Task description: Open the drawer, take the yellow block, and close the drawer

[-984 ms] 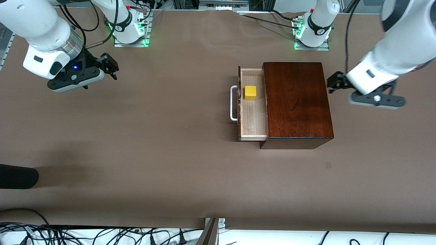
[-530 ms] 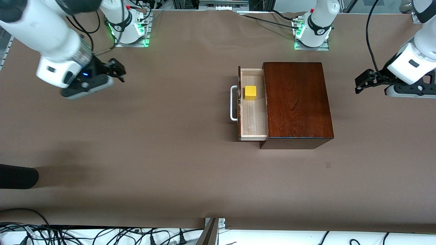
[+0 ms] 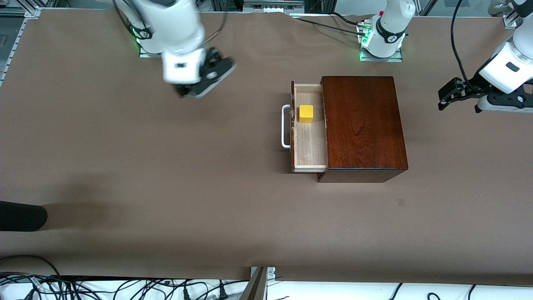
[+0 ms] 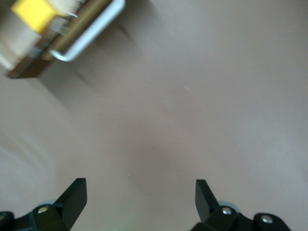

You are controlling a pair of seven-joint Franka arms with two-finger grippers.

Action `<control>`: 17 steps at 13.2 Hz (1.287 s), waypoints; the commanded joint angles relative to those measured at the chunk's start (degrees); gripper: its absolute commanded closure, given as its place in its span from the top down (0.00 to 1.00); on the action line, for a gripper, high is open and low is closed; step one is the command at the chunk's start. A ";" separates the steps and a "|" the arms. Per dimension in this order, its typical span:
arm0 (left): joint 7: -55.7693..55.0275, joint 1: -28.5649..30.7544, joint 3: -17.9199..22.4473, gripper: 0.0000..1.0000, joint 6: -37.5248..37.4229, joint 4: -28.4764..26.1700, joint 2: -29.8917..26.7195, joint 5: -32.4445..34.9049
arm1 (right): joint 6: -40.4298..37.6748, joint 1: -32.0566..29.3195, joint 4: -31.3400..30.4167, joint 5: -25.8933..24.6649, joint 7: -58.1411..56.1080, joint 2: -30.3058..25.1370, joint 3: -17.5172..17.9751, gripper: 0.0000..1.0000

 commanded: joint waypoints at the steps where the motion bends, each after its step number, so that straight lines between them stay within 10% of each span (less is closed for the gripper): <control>1: 2.67 -0.61 1.91 1.00 0.72 -1.34 -1.31 -0.66 | -0.79 5.56 9.69 0.26 -2.16 7.86 -0.79 1.00; 17: 2.93 -0.52 1.39 1.00 -3.06 1.92 1.42 -0.40 | 18.46 18.15 26.15 -5.45 -21.66 33.63 -1.14 1.00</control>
